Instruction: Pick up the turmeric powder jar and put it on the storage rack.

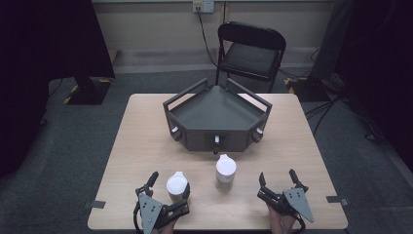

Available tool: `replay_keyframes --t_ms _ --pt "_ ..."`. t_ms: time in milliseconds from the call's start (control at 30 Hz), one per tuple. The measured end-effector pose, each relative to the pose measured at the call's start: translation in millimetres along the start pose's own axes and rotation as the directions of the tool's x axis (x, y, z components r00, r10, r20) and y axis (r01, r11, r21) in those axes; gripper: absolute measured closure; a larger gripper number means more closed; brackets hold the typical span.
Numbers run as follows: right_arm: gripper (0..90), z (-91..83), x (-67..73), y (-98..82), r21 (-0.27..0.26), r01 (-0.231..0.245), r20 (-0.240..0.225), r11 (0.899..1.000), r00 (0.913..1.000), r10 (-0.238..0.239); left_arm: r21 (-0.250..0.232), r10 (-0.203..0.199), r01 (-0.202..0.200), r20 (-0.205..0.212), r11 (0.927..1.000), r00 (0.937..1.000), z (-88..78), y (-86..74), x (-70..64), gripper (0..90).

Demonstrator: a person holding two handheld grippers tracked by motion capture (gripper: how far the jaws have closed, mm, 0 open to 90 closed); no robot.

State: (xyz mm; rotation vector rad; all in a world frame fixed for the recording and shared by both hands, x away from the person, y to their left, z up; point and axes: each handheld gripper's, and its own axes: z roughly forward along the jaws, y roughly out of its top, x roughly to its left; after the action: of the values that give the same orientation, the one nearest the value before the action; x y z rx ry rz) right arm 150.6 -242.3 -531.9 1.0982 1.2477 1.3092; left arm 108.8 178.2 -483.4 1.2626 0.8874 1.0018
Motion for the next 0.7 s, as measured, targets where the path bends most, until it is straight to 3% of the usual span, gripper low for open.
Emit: replay_keyframes --t_ms 267,500,700 --pt "0.3 0.0 0.0 0.0 0.0 0.0 0.0 1.0 1.0 0.0 0.045 0.001 0.0 -0.002 0.999 1.0 2.0 -8.4 -7.3 6.7" --pt "0.3 0.0 -0.1 0.0 0.0 0.0 -0.001 1.0 1.0 0.0 0.078 0.001 0.005 -0.074 0.9969 0.9973 4.4 -17.0 -23.4 11.8" --pt "0.3 0.0 -0.1 0.0 0.0 0.0 -0.001 1.0 1.0 0.0 0.098 -0.009 0.014 -0.053 0.9951 0.9986 6.5 -18.9 -19.9 19.4"
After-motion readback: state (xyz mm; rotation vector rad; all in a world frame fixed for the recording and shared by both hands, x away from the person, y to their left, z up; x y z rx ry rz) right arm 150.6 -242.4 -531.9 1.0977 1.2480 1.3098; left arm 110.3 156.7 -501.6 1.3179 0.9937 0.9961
